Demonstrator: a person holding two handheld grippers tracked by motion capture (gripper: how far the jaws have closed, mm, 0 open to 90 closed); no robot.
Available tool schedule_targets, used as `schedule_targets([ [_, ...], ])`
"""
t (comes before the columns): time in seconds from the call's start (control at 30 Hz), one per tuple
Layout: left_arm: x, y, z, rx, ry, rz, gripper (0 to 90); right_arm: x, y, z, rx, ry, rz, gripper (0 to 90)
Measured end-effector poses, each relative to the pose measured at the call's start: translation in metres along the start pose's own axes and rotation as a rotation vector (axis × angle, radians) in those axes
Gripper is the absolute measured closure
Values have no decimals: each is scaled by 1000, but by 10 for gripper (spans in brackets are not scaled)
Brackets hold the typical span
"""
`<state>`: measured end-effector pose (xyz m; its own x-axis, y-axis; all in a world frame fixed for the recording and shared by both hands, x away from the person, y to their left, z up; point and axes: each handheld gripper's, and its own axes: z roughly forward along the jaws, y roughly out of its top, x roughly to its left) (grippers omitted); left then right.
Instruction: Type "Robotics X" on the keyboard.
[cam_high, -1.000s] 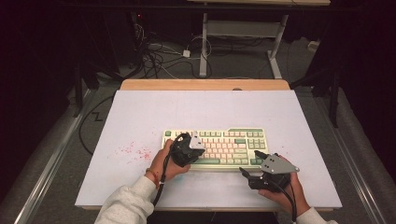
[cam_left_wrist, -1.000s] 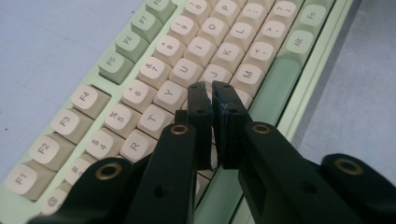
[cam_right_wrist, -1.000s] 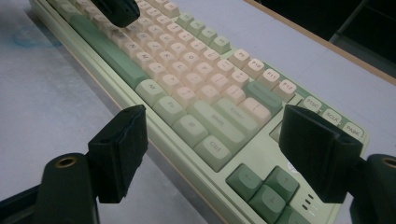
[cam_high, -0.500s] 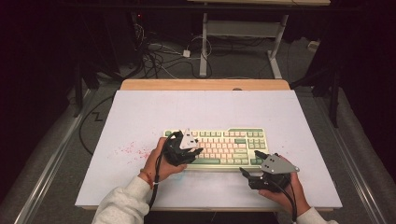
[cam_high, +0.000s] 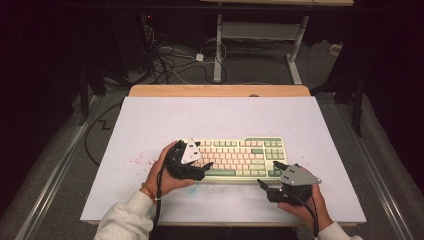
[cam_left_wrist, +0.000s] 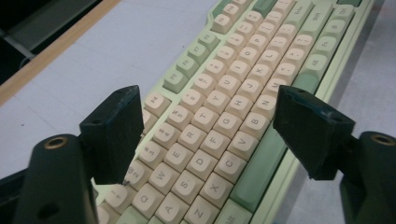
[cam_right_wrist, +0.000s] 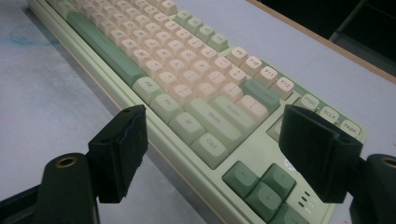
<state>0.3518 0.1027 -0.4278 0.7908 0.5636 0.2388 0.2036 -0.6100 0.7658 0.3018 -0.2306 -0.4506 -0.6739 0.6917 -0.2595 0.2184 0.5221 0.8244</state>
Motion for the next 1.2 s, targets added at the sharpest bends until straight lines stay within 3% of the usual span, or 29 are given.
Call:
schedule_targets([
  [0.17, 1, -7, -9, -33, 13, 32, 215, 0, 0, 0, 1, 0, -1, 243],
  [0.33, 5, -13, -18, -47, 38, 34, 194, -1, 0, -1, -1, -6, 5, 245],
  [0.7, 11, -36, -35, -42, 85, 9, 178, -3, 0, -2, -4, -11, 9, 249],
  [0.93, 9, -47, -41, -22, 120, 24, 178, -2, 0, 0, -1, -7, 9, 255],
  [1.2, 11, -61, -49, -25, 140, -12, 178, -2, 1, 0, 12, 0, 8, 292],
])
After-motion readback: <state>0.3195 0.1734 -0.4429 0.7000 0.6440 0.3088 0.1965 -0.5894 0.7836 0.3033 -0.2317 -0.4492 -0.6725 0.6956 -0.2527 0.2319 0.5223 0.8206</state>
